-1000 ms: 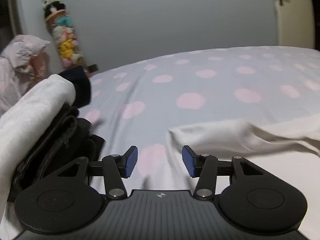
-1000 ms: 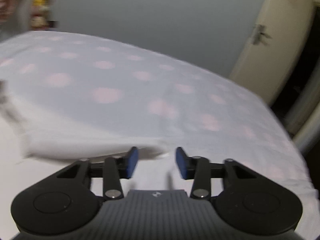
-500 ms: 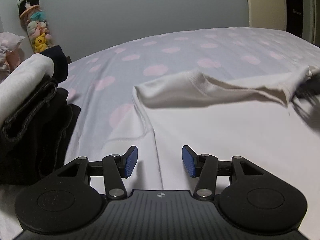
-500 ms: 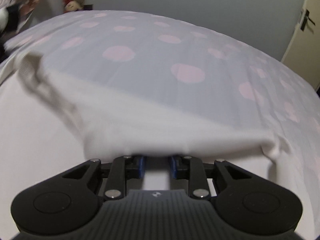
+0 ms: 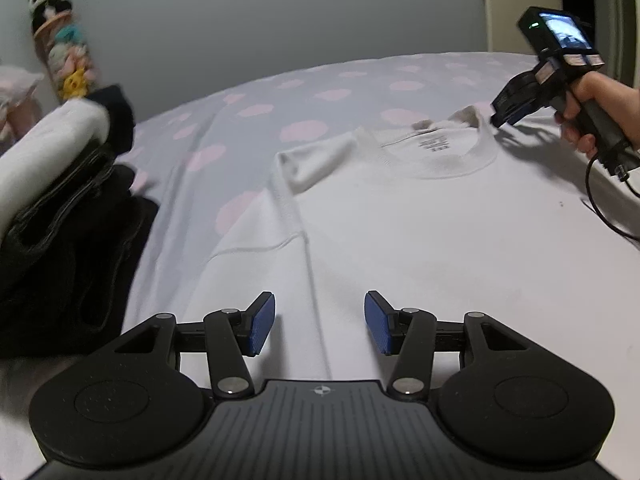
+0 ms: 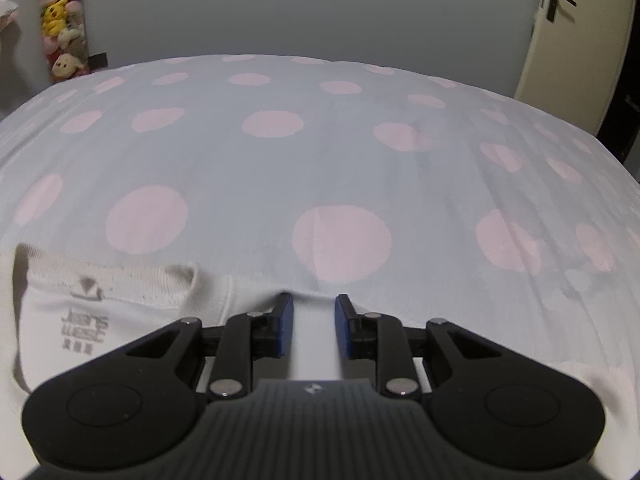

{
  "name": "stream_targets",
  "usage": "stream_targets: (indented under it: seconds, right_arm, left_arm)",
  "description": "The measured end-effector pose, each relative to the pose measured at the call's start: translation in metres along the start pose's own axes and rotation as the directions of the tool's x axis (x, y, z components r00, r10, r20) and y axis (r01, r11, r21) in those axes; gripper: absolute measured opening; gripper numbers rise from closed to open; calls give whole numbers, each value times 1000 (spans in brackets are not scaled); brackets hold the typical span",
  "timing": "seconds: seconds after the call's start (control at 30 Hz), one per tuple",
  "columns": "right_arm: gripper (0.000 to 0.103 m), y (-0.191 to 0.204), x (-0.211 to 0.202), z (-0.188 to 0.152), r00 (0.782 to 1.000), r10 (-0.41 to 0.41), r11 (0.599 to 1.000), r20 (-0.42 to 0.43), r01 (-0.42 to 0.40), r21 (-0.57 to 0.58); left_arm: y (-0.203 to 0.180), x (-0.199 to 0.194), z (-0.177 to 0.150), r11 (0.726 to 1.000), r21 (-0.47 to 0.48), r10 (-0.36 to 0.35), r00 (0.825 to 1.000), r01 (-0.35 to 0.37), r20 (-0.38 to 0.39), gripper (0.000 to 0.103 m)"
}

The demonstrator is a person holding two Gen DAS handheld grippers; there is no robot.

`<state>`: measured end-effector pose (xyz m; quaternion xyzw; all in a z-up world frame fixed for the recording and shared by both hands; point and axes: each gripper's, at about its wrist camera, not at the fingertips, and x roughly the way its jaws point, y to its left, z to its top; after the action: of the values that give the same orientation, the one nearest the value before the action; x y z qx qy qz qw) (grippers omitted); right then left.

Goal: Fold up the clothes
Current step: 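Lay the sweatshirt flat on the bed and open both grippers, then grasp the sweatshirt sleeve cuff with the right gripper and pull it straight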

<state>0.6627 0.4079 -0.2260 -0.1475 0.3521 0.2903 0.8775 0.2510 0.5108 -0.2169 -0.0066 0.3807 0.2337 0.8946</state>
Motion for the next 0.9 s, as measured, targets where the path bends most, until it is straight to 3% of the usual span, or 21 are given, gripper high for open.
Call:
stream_targets:
  seconds: [0.2,0.37,0.53,0.63,0.83,0.9]
  right_arm:
    - [28,-47,-60,-9,1000,1,1000,0,-1,27]
    - [29,-114,-141,-48,1000,-14,997,-16,15,77]
    - [30,-175,-230,-115,999,-32,993,-44,37,116]
    - [30,-197,-272,-158,994,-19,991,-108,34,133]
    - [37,-223,-322,-246,967,27,982,-251,21,189]
    - [45,-233,-328,-272,957,58,972,-283,10,235]
  left_arm:
    - [9,-34,-12,993,-115,35,998,-40,-47,62]
    - [5,-78,-26,976,-209,51,997,-60,-51,62]
    - [-6,-119,-35,968,-245,46,996,-62,-71,63]
    - [-12,-142,-37,963,-264,38,996,-57,-77,63]
    - [-25,-181,-59,940,-340,20,998,-37,-52,66]
    - [-30,-187,-70,935,-354,10,998,-30,-57,66]
